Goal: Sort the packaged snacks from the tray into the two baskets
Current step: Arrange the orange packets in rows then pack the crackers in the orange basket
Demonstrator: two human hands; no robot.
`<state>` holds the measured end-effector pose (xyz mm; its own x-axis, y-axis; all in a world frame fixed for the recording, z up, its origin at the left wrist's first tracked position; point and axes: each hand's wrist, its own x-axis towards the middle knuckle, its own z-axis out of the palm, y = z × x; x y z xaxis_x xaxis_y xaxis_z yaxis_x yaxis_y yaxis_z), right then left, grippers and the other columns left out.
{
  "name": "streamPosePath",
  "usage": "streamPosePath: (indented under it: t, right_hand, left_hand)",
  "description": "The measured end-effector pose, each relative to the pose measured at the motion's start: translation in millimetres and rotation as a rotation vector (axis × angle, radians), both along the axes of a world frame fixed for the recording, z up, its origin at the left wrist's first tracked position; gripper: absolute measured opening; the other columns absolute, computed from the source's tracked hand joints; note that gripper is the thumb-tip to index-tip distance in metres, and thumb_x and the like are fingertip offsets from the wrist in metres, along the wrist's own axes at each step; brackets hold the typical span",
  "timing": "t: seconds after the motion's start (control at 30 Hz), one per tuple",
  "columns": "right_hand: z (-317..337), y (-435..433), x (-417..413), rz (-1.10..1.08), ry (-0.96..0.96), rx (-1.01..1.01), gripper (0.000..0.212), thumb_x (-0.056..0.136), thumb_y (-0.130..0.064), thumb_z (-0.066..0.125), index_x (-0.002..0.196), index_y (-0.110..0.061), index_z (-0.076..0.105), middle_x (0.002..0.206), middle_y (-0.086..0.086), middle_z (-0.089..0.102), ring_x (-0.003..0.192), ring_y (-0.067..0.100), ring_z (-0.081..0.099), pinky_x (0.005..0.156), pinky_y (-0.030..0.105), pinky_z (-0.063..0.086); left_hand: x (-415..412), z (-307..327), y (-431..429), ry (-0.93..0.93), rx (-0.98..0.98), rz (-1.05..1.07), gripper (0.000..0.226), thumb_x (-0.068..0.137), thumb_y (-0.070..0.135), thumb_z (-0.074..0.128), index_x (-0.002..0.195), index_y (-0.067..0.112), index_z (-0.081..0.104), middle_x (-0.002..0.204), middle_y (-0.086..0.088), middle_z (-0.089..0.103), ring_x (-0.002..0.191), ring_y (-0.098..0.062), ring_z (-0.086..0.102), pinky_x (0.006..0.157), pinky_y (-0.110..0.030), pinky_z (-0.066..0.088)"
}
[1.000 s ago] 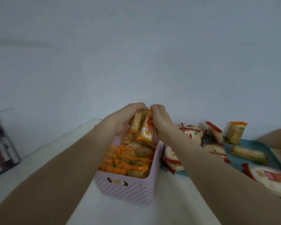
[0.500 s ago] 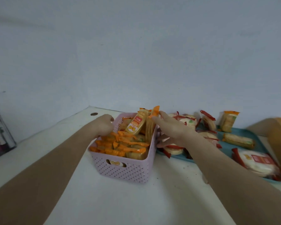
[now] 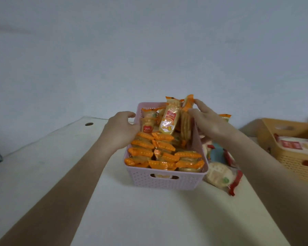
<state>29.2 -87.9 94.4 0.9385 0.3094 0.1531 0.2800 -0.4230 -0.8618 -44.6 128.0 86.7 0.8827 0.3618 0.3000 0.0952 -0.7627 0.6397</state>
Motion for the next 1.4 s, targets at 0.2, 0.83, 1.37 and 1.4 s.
streamPosePath:
  t: [0.2, 0.83, 1.37, 1.4]
  right_hand:
    - [-22, -69, -15, -0.105, -0.052, -0.059, 0.034, 0.102, -0.039, 0.031, 0.135, -0.035, 0.034, 0.117, 0.002, 0.060, 0.104, 0.025, 0.060, 0.080, 0.038, 0.050]
    - [-55, -116, -43, 0.106, -0.698, -0.700, 0.016, 0.084, -0.024, 0.060, 0.094, -0.027, 0.071, 0.097, -0.012, 0.062, 0.096, 0.015, 0.043, 0.084, 0.029, 0.043]
    - [-33, -49, -15, 0.633, -0.373, -1.711, 0.032, 0.094, -0.011, 0.055, 0.126, -0.008, 0.058, 0.128, 0.006, 0.057, 0.115, 0.023, 0.054, 0.095, 0.028, 0.041]
    - [-33, -46, -15, 0.648, -0.366, -1.726, 0.033, 0.094, -0.010, 0.055, 0.126, -0.008, 0.058, 0.129, 0.006, 0.056, 0.117, 0.023, 0.054, 0.097, 0.029, 0.041]
  left_hand:
    - [3, -34, -73, -0.069, 0.052, -0.107, 0.045, 0.094, 0.027, 0.051, 0.138, 0.022, 0.049, 0.125, -0.004, 0.065, 0.109, -0.022, 0.063, 0.091, -0.034, 0.049]
    - [36, -21, -159, 0.062, 0.931, -0.775, 0.022, 0.087, 0.014, 0.051, 0.088, 0.021, 0.072, 0.076, 0.003, 0.065, 0.077, -0.017, 0.060, 0.055, -0.025, 0.043]
    - [47, -36, -143, 0.244, 0.819, -0.710, 0.023, 0.087, 0.013, 0.049, 0.107, 0.017, 0.060, 0.077, 0.002, 0.048, 0.081, -0.022, 0.056, 0.061, -0.032, 0.046]
    - [46, -39, -140, 0.216, 0.792, -0.726, 0.024, 0.089, 0.014, 0.048, 0.110, 0.018, 0.059, 0.075, 0.006, 0.043, 0.081, -0.021, 0.054, 0.061, -0.031, 0.043]
